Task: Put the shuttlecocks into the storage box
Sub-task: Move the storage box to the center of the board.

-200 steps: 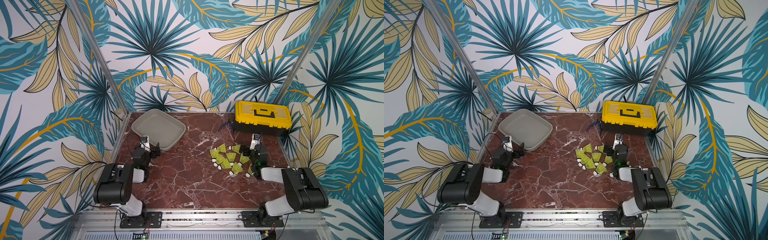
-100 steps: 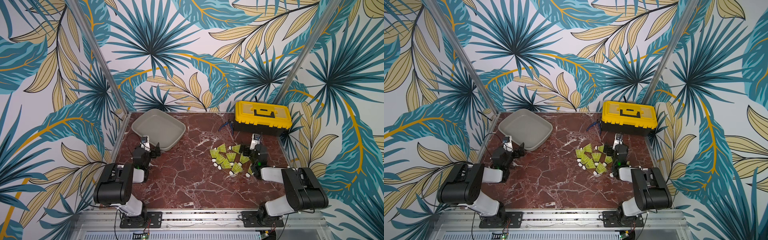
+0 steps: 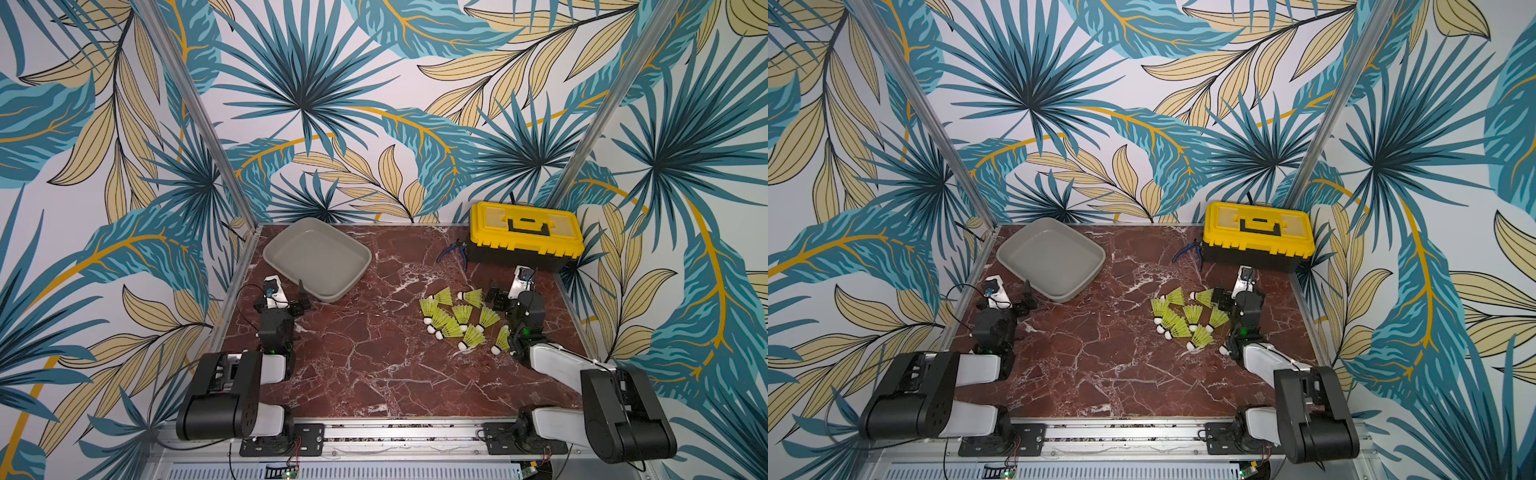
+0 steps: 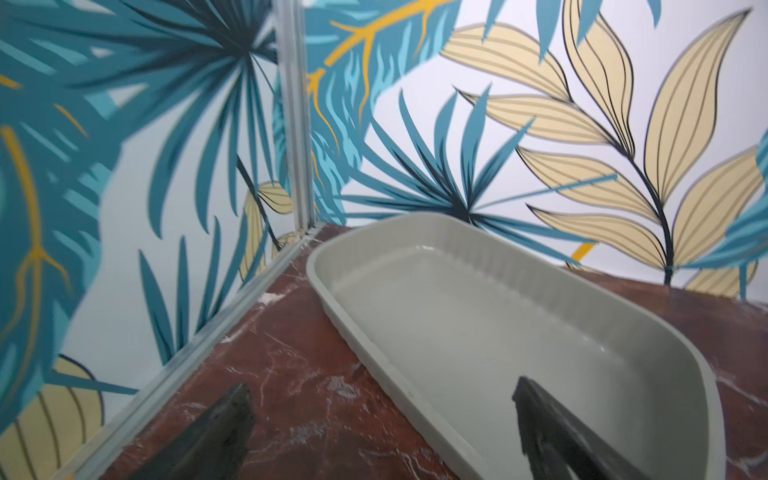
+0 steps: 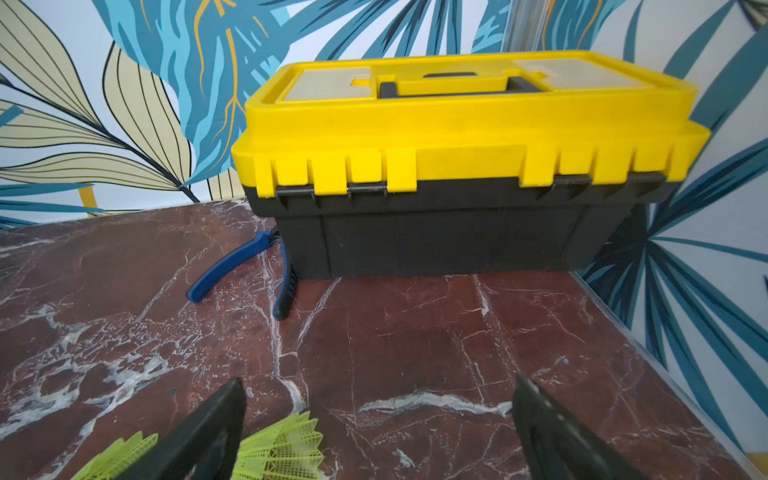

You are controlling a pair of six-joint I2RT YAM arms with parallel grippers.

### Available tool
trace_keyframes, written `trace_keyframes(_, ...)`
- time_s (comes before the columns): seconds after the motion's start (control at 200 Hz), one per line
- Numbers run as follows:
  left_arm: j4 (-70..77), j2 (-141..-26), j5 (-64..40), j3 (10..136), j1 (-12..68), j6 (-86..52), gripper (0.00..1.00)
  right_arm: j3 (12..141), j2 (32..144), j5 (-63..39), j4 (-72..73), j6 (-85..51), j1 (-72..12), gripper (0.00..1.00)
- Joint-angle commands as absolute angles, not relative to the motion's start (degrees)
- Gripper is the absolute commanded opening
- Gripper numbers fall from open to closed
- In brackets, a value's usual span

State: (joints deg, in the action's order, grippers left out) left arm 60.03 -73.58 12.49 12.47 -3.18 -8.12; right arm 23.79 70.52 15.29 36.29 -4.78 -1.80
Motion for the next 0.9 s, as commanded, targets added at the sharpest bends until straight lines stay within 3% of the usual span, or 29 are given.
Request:
trace_keyframes(0.0, 36.4, -65.6, 21.1, 17.7, -3.8, -16.0, 1.0, 28.5, 66.5, 18.1, 19.0, -8.1, -1.6, 1.0)
trace_keyframes(0.13, 13.9, -65.1, 23.3, 28.7, -3.8, -24.5, 1.0, 33.3, 63.1, 16.6, 6.4, -9.4, -1.6, 1.0)
trace_keyframes(0.331, -5.1, -74.8, 14.3, 43.0, -4.0, -35.9, 1.0, 37.4, 60.6, 9.8, -2.7, -10.0, -1.6, 1.0)
trace_keyframes(0.491, -6.3, -82.8, 6.7, 48.5, -4.2, -41.5, 1.0, 39.6, 60.6, 7.4, -6.7, -11.0, -1.7, 1.0)
trace_keyframes(0.721, -7.9, -89.7, 4.4, 52.8, -4.6, -43.8, 0.88, 41.0, 59.7, 5.9, -9.0, -11.3, -1.7, 1.0)
trace_keyframes(0.891, -7.0, -93.4, -0.5, 54.8, -5.7, -42.5, 0.73, 40.9, 59.2, 4.7, -9.2, -11.4, -1.7, 1.0)
